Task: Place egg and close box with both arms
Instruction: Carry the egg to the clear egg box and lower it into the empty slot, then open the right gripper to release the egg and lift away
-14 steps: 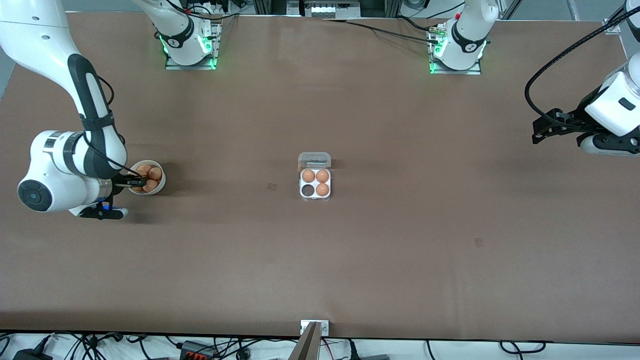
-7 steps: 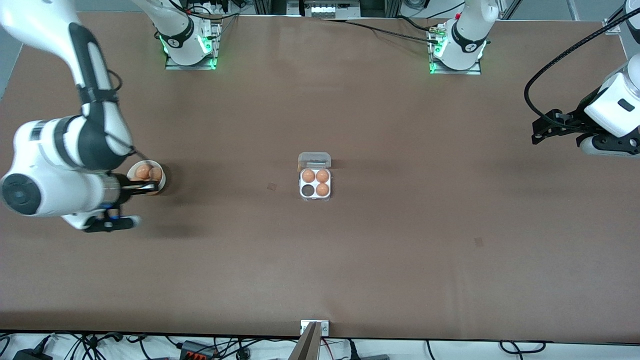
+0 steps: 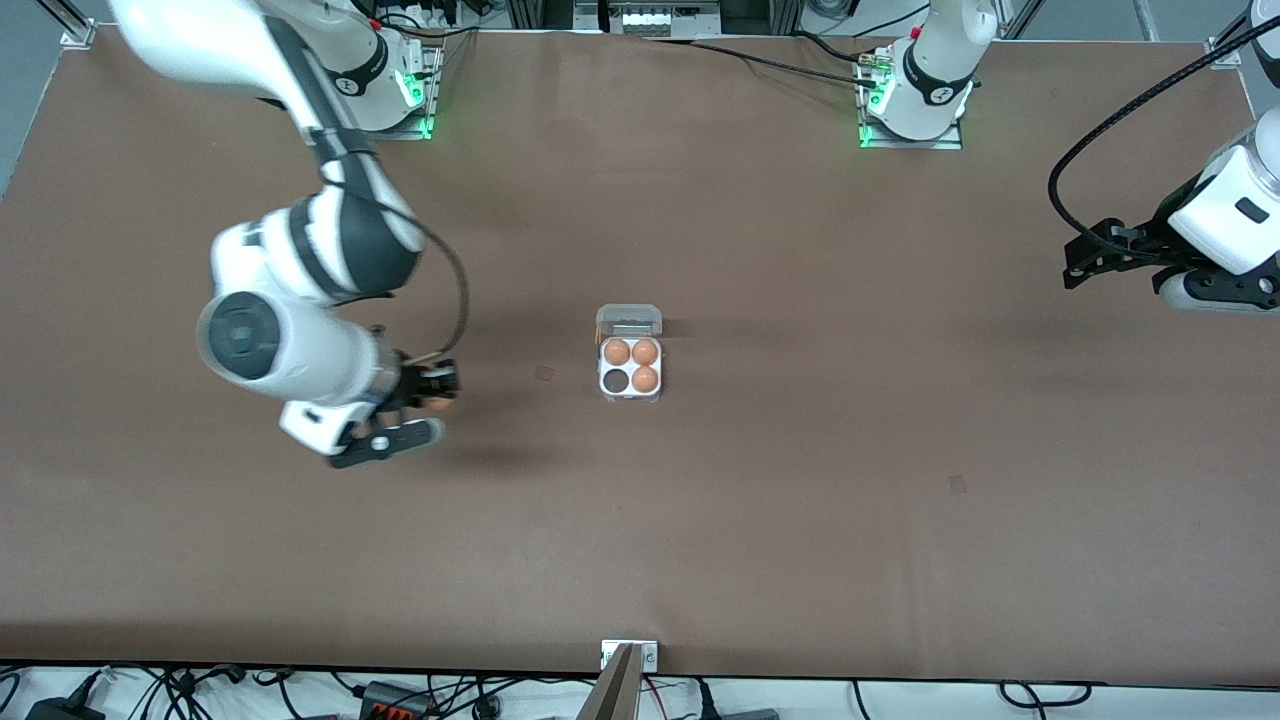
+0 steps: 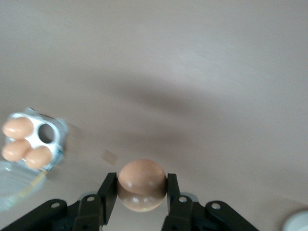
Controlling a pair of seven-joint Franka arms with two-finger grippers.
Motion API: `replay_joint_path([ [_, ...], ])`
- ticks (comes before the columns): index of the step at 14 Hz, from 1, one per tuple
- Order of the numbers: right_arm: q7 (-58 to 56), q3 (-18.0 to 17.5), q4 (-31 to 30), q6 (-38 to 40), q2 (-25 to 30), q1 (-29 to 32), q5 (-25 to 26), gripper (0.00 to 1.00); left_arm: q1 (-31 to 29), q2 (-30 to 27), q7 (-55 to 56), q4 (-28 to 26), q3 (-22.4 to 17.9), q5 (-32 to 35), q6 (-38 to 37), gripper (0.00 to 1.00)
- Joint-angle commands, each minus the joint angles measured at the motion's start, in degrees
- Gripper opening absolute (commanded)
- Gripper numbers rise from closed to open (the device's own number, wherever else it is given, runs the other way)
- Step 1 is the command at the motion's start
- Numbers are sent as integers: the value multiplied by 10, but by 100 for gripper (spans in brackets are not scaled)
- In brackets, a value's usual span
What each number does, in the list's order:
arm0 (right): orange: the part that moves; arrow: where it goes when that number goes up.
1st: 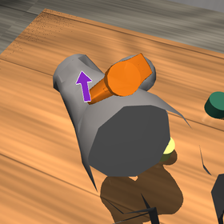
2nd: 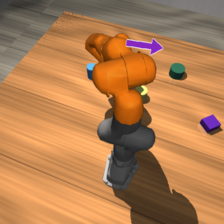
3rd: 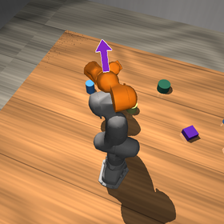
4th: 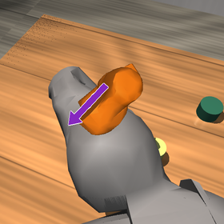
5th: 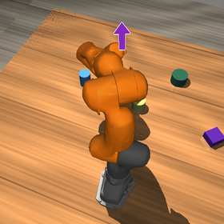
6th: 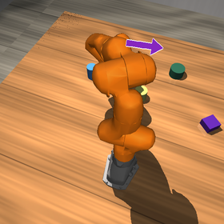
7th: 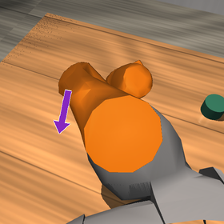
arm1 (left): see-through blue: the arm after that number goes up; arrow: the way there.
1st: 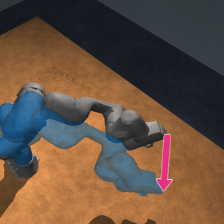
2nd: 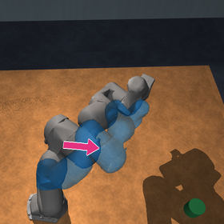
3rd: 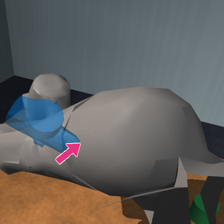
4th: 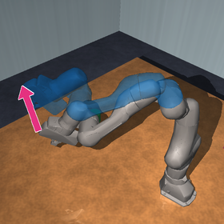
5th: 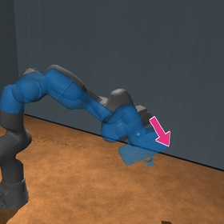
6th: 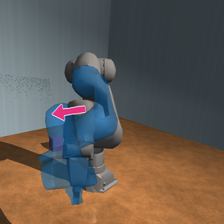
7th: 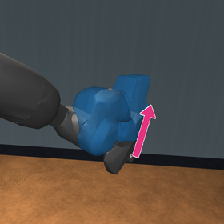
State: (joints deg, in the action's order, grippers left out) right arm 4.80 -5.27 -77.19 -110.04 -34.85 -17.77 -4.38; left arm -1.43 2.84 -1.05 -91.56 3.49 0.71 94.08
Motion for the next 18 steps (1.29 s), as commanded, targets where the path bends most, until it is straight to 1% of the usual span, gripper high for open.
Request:
replay_joint_path([
  [1,57,3,12,-37,-25,-42,-7,18,-2,1,1,5,4,7,-2,100],
  [4,113,3,12,-97,-46,-97,-5,18,-2,2,1,5,4,6,-3,100],
  [8,151,3,11,-160,-78,-130,-2,19,-2,2,1,5,4,7,-3,100],
  [13,149,3,12,-172,-121,-148,0,19,-2,2,1,5,4,7,-3,100],
  [18,149,3,11,-194,-134,-159,-5,19,-2,2,1,5,4,7,-3,100],
])
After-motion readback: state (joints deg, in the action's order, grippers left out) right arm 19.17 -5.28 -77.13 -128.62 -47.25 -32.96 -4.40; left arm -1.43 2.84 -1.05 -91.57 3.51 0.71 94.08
